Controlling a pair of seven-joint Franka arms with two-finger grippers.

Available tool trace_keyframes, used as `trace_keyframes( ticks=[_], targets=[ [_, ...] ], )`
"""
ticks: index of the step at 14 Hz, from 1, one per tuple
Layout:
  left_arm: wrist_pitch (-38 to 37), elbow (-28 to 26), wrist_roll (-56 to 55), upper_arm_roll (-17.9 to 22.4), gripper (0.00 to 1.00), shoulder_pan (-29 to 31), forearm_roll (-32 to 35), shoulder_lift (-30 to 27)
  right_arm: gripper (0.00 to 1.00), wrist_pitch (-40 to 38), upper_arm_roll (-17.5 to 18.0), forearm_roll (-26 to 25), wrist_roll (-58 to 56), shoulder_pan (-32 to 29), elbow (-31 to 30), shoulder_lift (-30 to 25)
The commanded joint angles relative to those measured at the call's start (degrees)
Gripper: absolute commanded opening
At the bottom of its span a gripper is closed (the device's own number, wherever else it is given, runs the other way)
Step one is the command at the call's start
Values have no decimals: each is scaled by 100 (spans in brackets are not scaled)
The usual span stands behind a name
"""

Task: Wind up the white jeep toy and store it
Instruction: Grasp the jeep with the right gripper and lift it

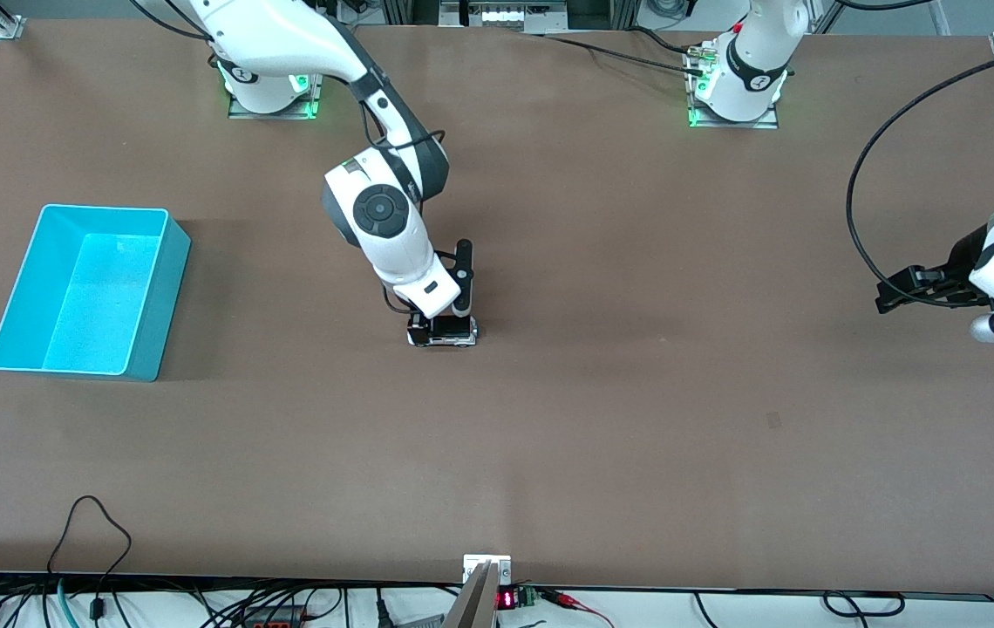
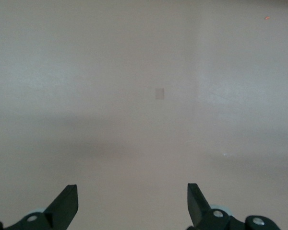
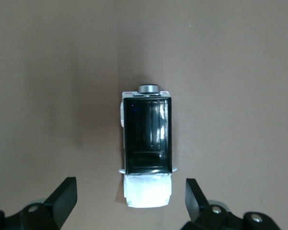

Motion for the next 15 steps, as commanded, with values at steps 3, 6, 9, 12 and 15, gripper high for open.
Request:
trace_keyframes(
  ticks=[3,6,9,12,15],
  targets=[
    [-351,124,9,269,100,-174,-187,-126,100,180,-66,-234,139,59,151,272],
    [-457,203,18,305,100,-140,-204,-135,100,189,-66,-314,227,68,186,386],
    [-457,195,18,278,100,-148,-205,-135,100,198,-66,-305,245,103,352,527],
    [-440,195,18,278,100,-148,-205,-135,96,189,-66,-297,245,103,388,562],
    [-413,195,-17,278,100,-148,-205,-126,69,198,-66,-279,245,103,397,606]
  ],
)
